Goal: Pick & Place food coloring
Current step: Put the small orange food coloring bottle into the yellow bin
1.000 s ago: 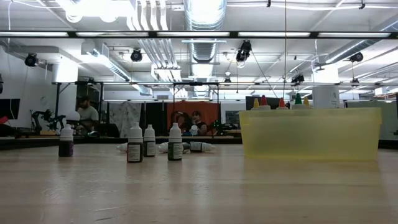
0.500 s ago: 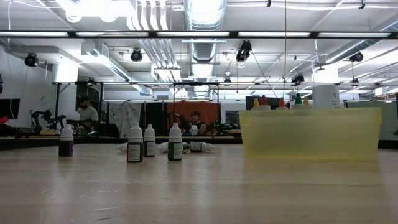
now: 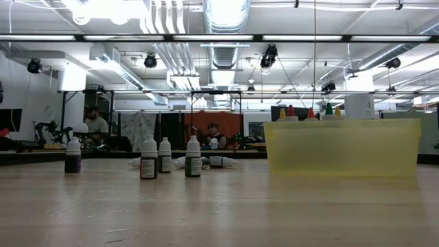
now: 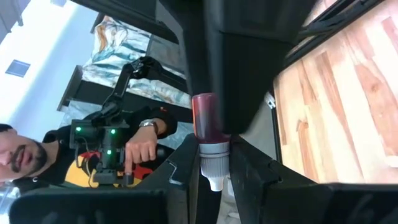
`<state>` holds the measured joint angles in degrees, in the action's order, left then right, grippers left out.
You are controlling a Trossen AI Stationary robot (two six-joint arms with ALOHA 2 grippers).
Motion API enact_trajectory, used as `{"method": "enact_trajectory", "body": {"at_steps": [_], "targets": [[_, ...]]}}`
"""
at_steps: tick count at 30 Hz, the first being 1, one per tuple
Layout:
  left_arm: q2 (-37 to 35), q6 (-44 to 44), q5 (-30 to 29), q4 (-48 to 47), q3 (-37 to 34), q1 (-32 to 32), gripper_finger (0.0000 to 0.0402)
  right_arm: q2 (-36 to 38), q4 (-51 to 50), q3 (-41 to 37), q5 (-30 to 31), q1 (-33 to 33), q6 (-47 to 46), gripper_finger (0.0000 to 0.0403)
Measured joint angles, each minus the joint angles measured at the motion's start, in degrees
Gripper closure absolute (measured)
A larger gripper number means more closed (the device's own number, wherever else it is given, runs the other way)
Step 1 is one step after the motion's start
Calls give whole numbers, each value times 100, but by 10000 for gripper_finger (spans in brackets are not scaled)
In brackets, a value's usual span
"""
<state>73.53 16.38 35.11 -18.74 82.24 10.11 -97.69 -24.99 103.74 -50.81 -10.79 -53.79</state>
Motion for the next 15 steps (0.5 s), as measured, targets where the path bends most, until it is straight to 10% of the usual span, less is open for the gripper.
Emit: {"method": "enact_trajectory", "body": {"at_steps": [15], "targets": [[126, -82, -33, 24, -2, -83, 213, -4, 17, -7, 24, 2, 23, 342]]}}
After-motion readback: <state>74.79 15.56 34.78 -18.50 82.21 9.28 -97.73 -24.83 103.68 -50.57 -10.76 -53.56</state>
